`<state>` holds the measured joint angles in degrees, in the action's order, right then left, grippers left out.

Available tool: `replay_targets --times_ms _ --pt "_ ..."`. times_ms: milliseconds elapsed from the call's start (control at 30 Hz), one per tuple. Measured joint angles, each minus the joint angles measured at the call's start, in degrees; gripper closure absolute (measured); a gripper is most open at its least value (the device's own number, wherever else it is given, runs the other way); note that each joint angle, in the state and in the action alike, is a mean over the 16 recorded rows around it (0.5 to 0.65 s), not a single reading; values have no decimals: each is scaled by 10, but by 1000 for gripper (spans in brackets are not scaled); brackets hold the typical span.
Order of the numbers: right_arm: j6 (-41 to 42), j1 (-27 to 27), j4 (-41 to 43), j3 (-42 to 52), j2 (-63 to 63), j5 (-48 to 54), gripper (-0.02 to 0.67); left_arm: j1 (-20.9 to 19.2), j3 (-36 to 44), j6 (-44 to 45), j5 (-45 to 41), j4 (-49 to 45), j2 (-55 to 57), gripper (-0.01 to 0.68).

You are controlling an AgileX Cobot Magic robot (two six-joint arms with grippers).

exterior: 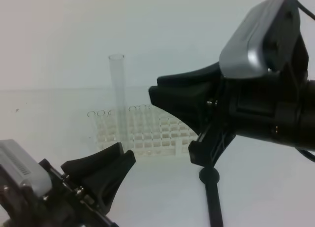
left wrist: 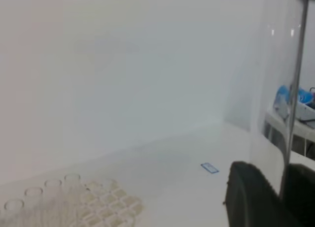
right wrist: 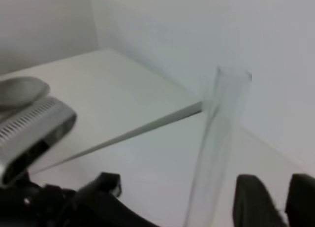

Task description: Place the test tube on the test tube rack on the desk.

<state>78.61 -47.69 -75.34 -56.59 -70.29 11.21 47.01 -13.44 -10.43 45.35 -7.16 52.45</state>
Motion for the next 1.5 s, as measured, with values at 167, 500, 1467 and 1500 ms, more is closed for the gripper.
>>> replay_targets --times_ms 167,500,1467,1500 --pt "56 -2 -87 -18 -9 8 387 0 6 6 62 0 39 673" --pt "176 -3 -213 -48 -49 35 263 0 15 4 204 -7 124 673" --pt "208 -3 -229 -103 -115 67 461 0 28 15 302 9 165 673" --pt "209 -3 -229 -103 -115 67 473 0 28 17 303 10 165 672"
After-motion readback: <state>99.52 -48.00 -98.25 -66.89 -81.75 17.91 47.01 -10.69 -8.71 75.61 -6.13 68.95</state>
